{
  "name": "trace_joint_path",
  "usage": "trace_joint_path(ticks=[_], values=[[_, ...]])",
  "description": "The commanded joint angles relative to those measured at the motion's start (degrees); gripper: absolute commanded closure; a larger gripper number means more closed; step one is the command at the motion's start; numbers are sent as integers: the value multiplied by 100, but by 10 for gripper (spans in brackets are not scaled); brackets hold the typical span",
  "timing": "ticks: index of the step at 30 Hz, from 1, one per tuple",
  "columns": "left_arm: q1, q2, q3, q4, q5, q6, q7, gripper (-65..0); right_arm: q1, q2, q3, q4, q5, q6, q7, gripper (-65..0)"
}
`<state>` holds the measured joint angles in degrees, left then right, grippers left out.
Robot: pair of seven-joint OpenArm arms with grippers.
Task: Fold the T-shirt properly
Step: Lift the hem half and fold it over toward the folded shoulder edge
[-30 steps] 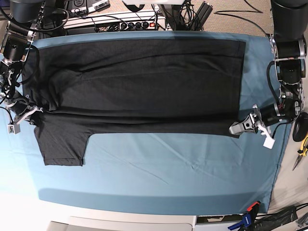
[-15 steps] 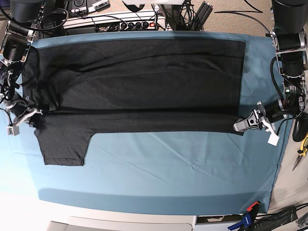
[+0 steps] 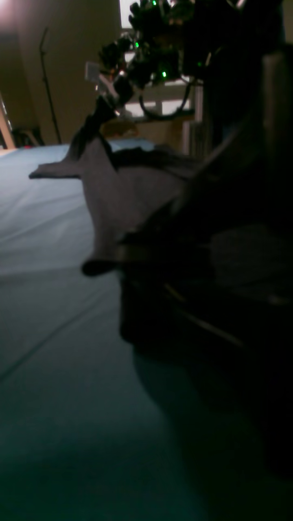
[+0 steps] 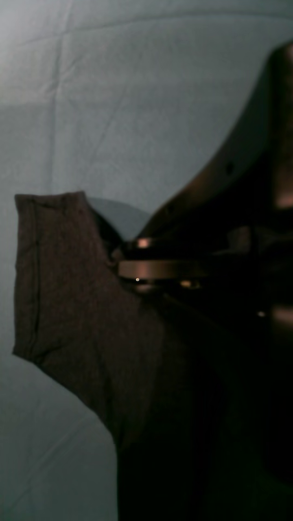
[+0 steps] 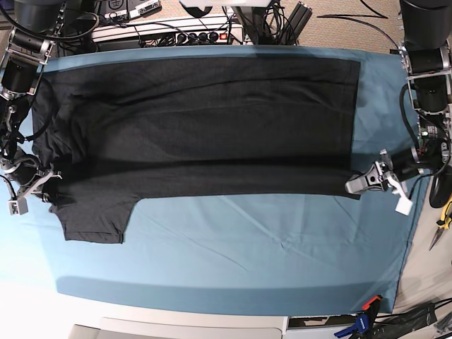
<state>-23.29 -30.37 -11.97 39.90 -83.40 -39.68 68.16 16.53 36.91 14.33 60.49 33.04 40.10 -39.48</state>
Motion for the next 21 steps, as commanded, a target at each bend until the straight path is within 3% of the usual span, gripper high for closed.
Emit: trace_joint_path(ticks=[1,11,16,21], values=[[-127,-162,-33,138,-160,-32,-37,0,133,249,39,107,210,-10,61,0],[7,-216,-33,313,-160,-32,7,0,122,752,39,107,752,-10,-557,0],[63,-216,-33,632,-160,-32,138,0,118,802,39,107,1134,-10,-1145,0],[302,-212,-33,953,-160,-32,170,0,-28,800,39,107,1145,-10,-1126,0]])
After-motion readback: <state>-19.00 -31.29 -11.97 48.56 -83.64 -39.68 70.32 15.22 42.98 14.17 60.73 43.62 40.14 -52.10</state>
